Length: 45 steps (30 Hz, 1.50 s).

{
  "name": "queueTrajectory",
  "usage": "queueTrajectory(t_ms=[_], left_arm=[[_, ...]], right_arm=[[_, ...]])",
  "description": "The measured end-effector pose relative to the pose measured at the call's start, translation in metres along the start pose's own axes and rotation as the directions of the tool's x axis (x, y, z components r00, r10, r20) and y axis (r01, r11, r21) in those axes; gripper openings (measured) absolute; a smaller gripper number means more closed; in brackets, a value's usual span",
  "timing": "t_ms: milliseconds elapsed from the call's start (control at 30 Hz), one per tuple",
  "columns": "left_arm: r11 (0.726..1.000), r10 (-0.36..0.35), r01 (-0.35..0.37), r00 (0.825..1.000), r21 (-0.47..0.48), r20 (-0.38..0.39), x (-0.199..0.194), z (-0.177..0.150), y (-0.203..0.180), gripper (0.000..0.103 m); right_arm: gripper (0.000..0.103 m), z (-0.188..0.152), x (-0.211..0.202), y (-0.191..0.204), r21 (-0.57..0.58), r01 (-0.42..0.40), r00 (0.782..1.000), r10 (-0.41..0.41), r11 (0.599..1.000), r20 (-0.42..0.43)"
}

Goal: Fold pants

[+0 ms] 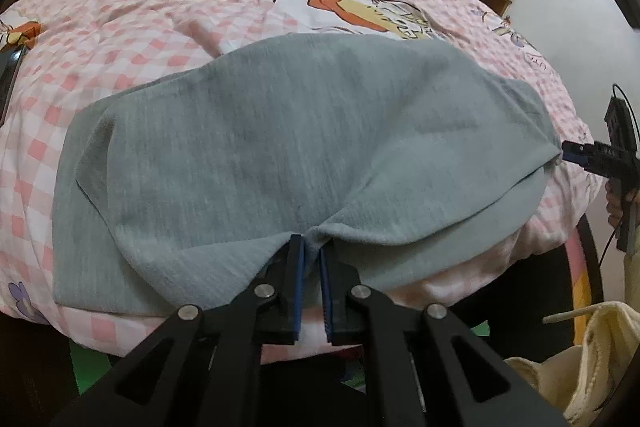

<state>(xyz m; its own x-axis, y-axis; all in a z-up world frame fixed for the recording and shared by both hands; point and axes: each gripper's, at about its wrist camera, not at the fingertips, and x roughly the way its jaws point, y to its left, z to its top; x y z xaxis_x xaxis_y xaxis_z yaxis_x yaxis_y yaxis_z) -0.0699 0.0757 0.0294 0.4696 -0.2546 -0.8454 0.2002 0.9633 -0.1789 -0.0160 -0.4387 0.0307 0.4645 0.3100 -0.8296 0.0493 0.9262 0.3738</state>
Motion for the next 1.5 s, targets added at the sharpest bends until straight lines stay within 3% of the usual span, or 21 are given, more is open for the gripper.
queueTrajectory(t_ms=[100,200,267,333,367,633,700,833,967,1067,1100,1133,1167,1200,1333,1500], left_arm=[[1.0,0.009,-0.009,1.0,-0.017,0.005,0.004,0.004,0.001,0.013],[0.998,0.025,-0.024,1.0,-0.051,0.018,0.008,0.008,0.002,0.015],[0.998,0.042,-0.04,0.998,-0.054,0.035,0.007,0.009,0.0,0.015],[0.997,0.054,-0.052,0.997,-0.05,0.052,0.005,0.01,-0.003,0.012],[0.998,0.05,-0.047,0.997,-0.046,0.062,0.003,0.009,-0.003,0.006],[0.999,-0.004,0.012,0.987,-0.052,0.159,-0.056,0.006,-0.004,0.005],[0.999,0.012,-0.006,0.986,-0.037,0.169,-0.068,0.001,-0.004,0.005],[1.0,0.018,-0.015,0.992,-0.021,0.123,-0.061,-0.01,-0.004,0.005],[1.0,0.021,-0.021,0.999,-0.008,0.026,-0.034,-0.023,-0.006,0.006],[0.999,0.045,-0.045,0.998,0.015,-0.036,-0.021,-0.029,-0.009,0.01],[0.998,0.057,-0.057,0.998,0.015,-0.041,-0.021,-0.03,-0.008,0.015],[0.997,0.073,-0.073,0.996,0.012,-0.044,-0.021,-0.03,-0.007,0.031],[0.996,0.092,-0.091,0.995,0.004,-0.036,-0.025,-0.033,-0.004,0.044],[0.995,0.101,-0.101,0.995,-0.006,-0.026,-0.029,-0.032,-0.001,0.048],[0.995,0.087,-0.085,0.996,-0.058,0.03,-0.051,-0.027,0.011,0.052],[0.991,0.111,-0.104,0.99,-0.083,0.086,-0.07,-0.013,0.021,0.054]], right_arm=[[0.047,0.004,0.003,0.003,-0.002,-0.012,1.0,0.012,1.0,0.011],[0.044,0.009,0.003,0.011,-0.007,0.034,0.999,-0.033,0.999,0.018],[0.034,0.011,0.001,0.018,-0.044,0.074,0.997,-0.072,0.996,0.034],[0.017,0.012,-0.003,0.021,-0.069,0.106,0.994,-0.103,0.992,0.047],[0.017,0.013,-0.006,0.022,-0.072,0.116,0.992,-0.112,0.991,0.06],[0.013,0.026,-0.046,0.03,-0.093,0.061,0.98,-0.042,0.994,0.196],[0.013,0.025,-0.048,0.031,-0.103,0.054,0.978,-0.032,0.993,0.206],[0.013,0.018,-0.029,0.022,-0.087,0.065,0.985,-0.05,0.994,0.166],[0.013,0.007,0.005,0.005,-0.104,0.174,0.984,-0.169,0.979,0.054],[0.018,0.004,0.006,-0.001,-0.09,0.154,0.988,-0.152,0.984,0.021],[0.028,0.006,0.002,0.0,-0.089,0.151,0.988,-0.149,0.984,0.029],[0.039,0.008,-0.004,0.001,-0.093,0.154,0.988,-0.15,0.984,0.048],[0.044,0.01,-0.01,0.003,-0.103,0.154,0.987,-0.147,0.983,0.073],[0.051,0.014,-0.016,0.006,-0.119,0.15,0.985,-0.138,0.982,0.104],[0.057,0.035,-0.021,0.021,-0.179,0.128,0.983,-0.1,0.976,0.156],[0.057,0.061,0.024,0.029,-0.212,0.102,0.994,-0.092,0.972,0.054]])
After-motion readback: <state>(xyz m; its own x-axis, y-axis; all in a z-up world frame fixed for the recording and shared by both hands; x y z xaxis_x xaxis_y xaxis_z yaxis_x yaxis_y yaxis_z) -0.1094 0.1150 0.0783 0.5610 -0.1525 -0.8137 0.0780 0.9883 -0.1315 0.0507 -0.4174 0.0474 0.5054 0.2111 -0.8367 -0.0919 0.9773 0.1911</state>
